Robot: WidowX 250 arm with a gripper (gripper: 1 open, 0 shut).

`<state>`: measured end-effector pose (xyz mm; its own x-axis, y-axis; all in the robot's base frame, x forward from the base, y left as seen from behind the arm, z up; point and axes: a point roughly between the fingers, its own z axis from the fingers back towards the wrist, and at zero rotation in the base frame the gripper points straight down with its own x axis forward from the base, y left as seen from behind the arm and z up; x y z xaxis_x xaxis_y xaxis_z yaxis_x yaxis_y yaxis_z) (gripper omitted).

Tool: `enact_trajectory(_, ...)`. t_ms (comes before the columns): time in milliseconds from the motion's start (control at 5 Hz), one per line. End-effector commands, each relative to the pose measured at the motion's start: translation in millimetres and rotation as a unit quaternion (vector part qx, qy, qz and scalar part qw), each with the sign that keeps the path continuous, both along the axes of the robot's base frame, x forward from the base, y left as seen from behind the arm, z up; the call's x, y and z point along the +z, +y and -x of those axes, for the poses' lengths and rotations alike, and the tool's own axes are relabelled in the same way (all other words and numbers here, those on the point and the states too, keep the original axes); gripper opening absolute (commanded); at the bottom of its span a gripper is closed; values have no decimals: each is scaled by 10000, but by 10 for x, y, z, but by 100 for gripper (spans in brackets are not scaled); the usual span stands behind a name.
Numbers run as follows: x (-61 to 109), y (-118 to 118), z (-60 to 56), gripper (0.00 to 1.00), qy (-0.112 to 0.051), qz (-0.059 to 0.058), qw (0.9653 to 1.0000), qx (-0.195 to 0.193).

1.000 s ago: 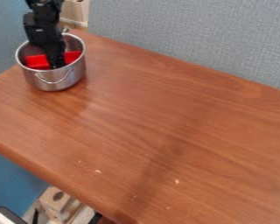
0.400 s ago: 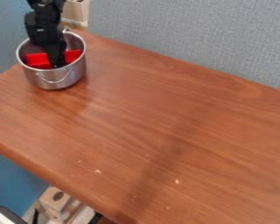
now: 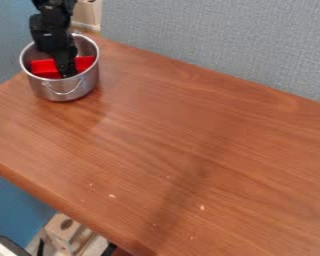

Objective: Put the red object in the metal pot

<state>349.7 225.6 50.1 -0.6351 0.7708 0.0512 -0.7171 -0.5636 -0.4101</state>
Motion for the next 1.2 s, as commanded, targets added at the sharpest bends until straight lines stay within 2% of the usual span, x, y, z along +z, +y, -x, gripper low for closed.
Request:
enact_trajectory(0,28,-44,-37,0,-98,-70,9999,-55)
enact_trajectory(400,-32,-69,-23,0,-90,-127,9998,-90)
enact_trajectory(600,-52,-75,-26,100,-80,-158,9998,-81)
enact_trajectory(1000,-81,-99,-25,100,-61,-230,9997,-80)
